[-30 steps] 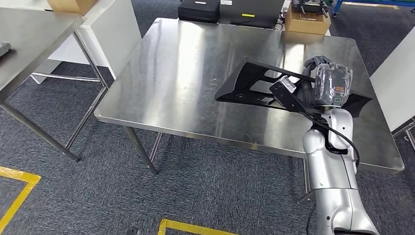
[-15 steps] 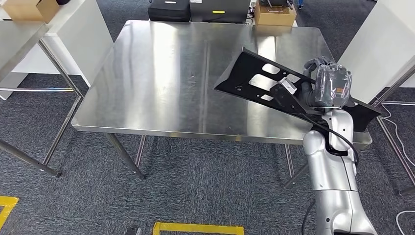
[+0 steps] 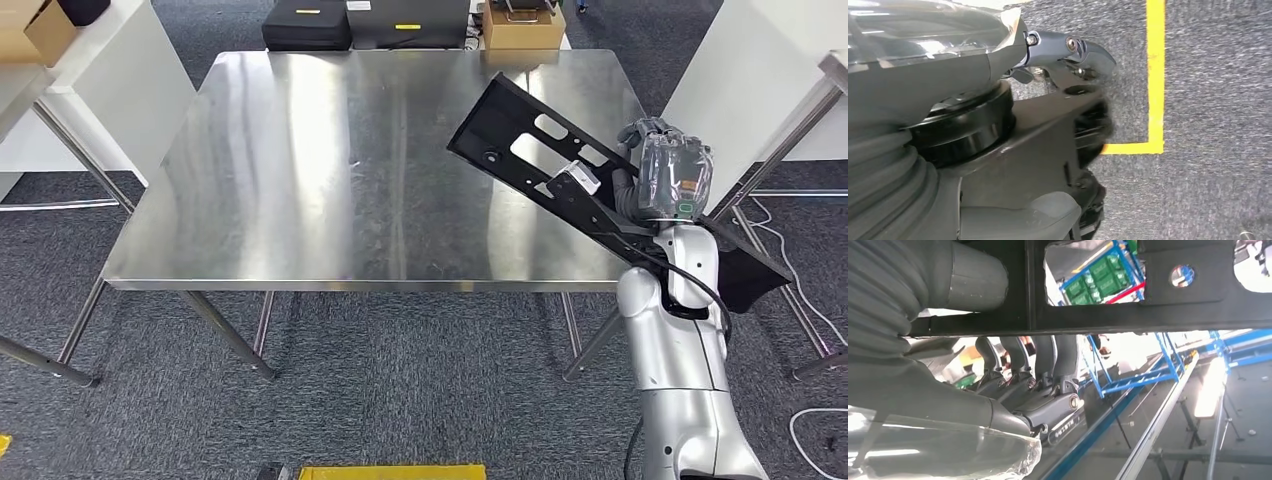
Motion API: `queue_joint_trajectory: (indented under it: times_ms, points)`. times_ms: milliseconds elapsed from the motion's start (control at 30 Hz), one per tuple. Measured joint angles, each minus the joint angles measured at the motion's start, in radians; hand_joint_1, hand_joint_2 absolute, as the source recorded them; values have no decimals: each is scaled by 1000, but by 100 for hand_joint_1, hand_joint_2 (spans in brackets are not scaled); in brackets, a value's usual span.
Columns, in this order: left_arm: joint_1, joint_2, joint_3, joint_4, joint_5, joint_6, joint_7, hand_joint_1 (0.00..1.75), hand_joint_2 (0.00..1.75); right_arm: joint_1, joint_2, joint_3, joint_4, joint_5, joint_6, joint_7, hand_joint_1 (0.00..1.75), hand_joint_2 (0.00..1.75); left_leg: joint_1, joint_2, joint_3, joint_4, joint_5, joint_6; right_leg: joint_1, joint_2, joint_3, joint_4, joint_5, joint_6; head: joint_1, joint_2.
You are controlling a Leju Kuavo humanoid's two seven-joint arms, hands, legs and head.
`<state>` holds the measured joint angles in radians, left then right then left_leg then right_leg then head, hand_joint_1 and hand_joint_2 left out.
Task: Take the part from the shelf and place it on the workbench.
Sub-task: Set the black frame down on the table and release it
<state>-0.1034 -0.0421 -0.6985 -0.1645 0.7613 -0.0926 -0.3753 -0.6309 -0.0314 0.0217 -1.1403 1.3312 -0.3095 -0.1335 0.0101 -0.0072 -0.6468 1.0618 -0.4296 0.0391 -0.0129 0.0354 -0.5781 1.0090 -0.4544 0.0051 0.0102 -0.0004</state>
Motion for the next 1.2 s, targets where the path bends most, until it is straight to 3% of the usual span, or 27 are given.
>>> queue_joint_trajectory:
  times_ms: [33, 167, 233, 300, 333, 367, 400, 467, 500, 533, 600, 667, 733, 833, 867, 900, 967, 1033, 1067, 1133, 1200]
  points:
    - [-1, 1, 0, 0, 0, 1, 2, 0, 175, 1, -1, 0, 0, 1, 1, 1, 175, 175, -4, -1, 13, -30, 5, 7, 0, 2, 2, -1, -1, 5, 0, 0]
    - [-2, -2, 0, 0, 0, 3, 7, 0, 175, 11, -8, 0, -3, 8, 1, 2, 175, 175, -7, 5, 44, -62, -1, 22, 6, -5, -3, 33, -3, 27, -1, 0]
    - [-3, -5, 0, 0, 0, 3, 8, 0, 175, 10, -11, 0, -4, 9, 1, 1, 175, 175, -4, 7, 60, -69, 0, 27, 2, -16, -49, 117, -42, 28, 0, 0]
    - [-3, -8, 0, 0, 0, 5, 8, 0, 175, 12, -13, 0, -5, 9, 1, 1, 175, 175, -4, 7, 64, -69, -6, 28, -1, -20, -122, 234, -81, 32, 0, 0]
    - [-2, -9, 0, 0, 0, 6, 9, 0, 175, 15, -14, 0, -4, 10, 1, 1, 175, 175, -3, 7, 67, -68, -10, 26, -4, -21, -148, 264, -86, 36, 0, 0]
    - [-1, -10, 0, 0, 0, 8, 9, 0, 175, 17, -15, 0, -4, 10, 1, 1, 175, 175, -2, 7, 71, -67, -15, 23, -7, -22, -157, 260, -75, 43, 0, 0]
    - [0, -10, 0, 0, 0, 9, 9, 0, 175, 18, -16, 0, -4, 11, 1, 1, 175, 175, 1, 6, 78, -66, -21, 18, -12, -25, -146, 216, -47, 54, 0, 0]
    - [0, -10, 0, 0, 0, 11, 9, 0, 175, 18, -16, 0, -4, 11, 1, 1, 175, 175, 6, 6, 93, -62, -38, 3, -20, -34, -95, 78, 22, 79, 1, 0]
    - [-1, -10, 0, 0, 0, 11, 9, 0, 175, 16, -17, 0, -4, 12, 1, 1, 175, 175, 7, 7, 97, -59, -46, -5, -20, -39, -76, 29, 36, 80, 3, 0]
    - [-1, -10, 0, 0, 0, 11, 9, 0, 175, 16, -16, 1, -3, 12, 2, 1, 175, 175, 6, 8, 97, -56, -53, -13, -17, -42, -65, 6, 42, 70, 3, 0]
    - [0, -10, 0, 0, 0, 12, 10, 0, 175, 15, -16, 0, -2, 13, 2, 0, 175, 175, 4, 11, 99, -51, -60, -24, -13, -41, -60, 8, 33, 39, 0, 0]
    - [0, -10, 0, 0, 0, 12, 10, 0, 175, 15, -16, 0, -2, 13, 1, 0, 175, 175, 7, 14, 86, -18, -62, -31, -16, -37, -49, 9, 33, 21, -5, 0]
    - [-2, -10, 0, 0, 0, 12, 9, 0, 175, 12, -16, 0, -3, 13, 1, 0, 175, 175, 10, 14, 29, 78, -78, -38, -16, -33, -37, 8, 24, 8, -8, 0]
    - [0, -10, 0, 0, 1, 12, 9, 0, 175, 14, -13, 0, -2, 14, 1, 0, 175, 175, 9, 14, -88, 235, -139, -41, -4, -26, -20, 8, 7, -10, -11, 0]
    - [2, -10, 0, 0, 2, 12, 9, 0, 175, 14, -13, 0, -2, 14, 1, 0, 175, 175, 7, 13, -108, 240, -139, -36, 2, -23, -11, 8, 0, -14, -11, 0]
    - [2, -9, 0, 0, 3, 12, 9, 0, 175, 15, -12, 0, -2, 14, 0, 0, 175, 175, 4, 12, -111, 212, -115, -27, 8, -21, -1, 8, -7, -16, -11, 0]
    - [2, -8, 0, 1, 4, 13, 9, 0, 175, 14, -11, 0, -2, 14, 0, 0, 175, 175, -13, 7, -76, 87, -20, 10, 18, -18, 22, 6, -23, -20, -11, 0]
    - [1, -4, 0, 1, 4, 13, 9, 0, 175, 12, -9, 0, -1, 14, -2, 0, 175, 175, -32, 5, -38, -15, 35, 43, 23, -14, 37, -2, -36, -17, -7, 0]
    - [1, -3, 0, 1, 4, 14, 9, 0, 175, 13, -9, 0, -1, 14, -2, 0, 175, 175, -39, 5, -26, -41, 40, 54, 23, -14, 43, -2, -36, -13, -6, 0]
    - [2, -4, 0, 1, 5, 15, 10, 0, 175, 14, -8, 1, 1, 14, -5, -1, 175, 175, -41, 7, 4, -71, 39, 61, 24, -15, 49, -2, -30, -1, -6, 0]
    - [2, -6, 0, 1, 8, 16, 10, 0, 175, 11, -8, 1, 3, 14, -8, -2, 175, 175, -36, 9, 38, -99, 45, 65, 22, -18, 36, 34, -31, 9, -5, 0]
